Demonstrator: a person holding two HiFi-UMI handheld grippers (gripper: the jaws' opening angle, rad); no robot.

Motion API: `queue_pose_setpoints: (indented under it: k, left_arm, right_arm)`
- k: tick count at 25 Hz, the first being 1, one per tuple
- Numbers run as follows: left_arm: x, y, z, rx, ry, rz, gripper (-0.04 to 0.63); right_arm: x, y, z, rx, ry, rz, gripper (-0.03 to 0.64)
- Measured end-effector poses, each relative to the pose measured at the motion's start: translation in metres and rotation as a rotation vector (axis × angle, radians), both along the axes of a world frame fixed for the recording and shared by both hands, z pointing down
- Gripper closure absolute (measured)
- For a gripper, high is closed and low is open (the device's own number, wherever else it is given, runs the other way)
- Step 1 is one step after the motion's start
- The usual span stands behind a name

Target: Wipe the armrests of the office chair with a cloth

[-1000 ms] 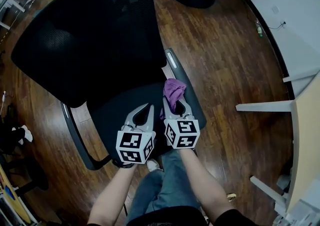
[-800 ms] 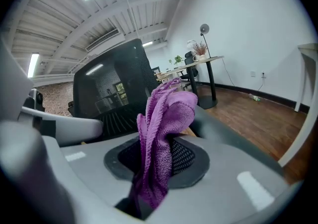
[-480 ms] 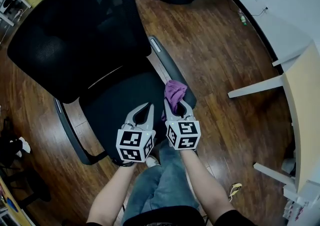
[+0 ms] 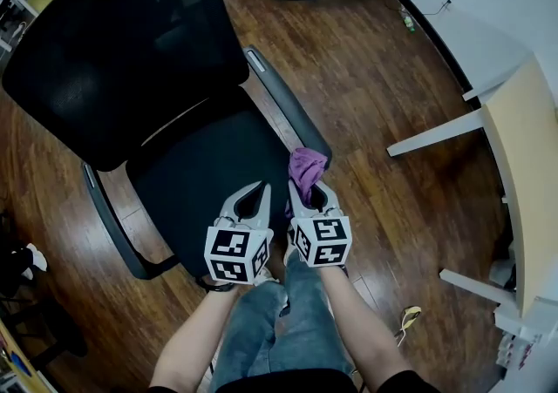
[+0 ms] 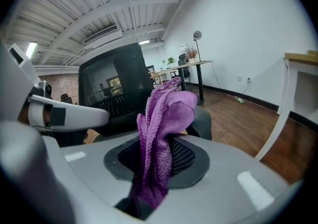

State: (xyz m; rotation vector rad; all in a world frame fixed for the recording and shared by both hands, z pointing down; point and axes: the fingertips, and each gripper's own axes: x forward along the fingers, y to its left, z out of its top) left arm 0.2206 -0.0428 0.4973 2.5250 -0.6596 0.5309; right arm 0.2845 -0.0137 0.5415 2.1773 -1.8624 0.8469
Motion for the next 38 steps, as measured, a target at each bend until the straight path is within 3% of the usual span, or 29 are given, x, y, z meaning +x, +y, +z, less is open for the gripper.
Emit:
queue_pose_setpoints:
  k: [15,21,25,31,38]
  left_arm:
    - [0.019,0.014,0.080,0.019,-0.007,0.005,0.591]
    - [0.004,0.020,0.091,0.027,-0.025,-0.004,0.591]
    - [-0.019,0.023,0.057,0.030,-0.014,-0.043,0.591]
    - [-0.059,0.040,-0.026,0.034,0.007,-0.100,0.591]
    - [-0.100,0.050,-0.115,0.110,0.072,-0.201,0.591]
  right_arm:
    - [0.009,0.026,0.101,-0.035,-0.020,-0.017,0.522]
    - [-0.003,0.033,0.114,-0.050,-0.015,-0.047,0.522]
    - [-0.016,0.032,0.066,-0.022,0.006,-0.079,0.522]
    - [-0.063,0.034,-0.055,0.057,0.047,-0.174,0.523]
    - [-0.118,0.035,-0.163,0.182,0.095,-0.296,0.522]
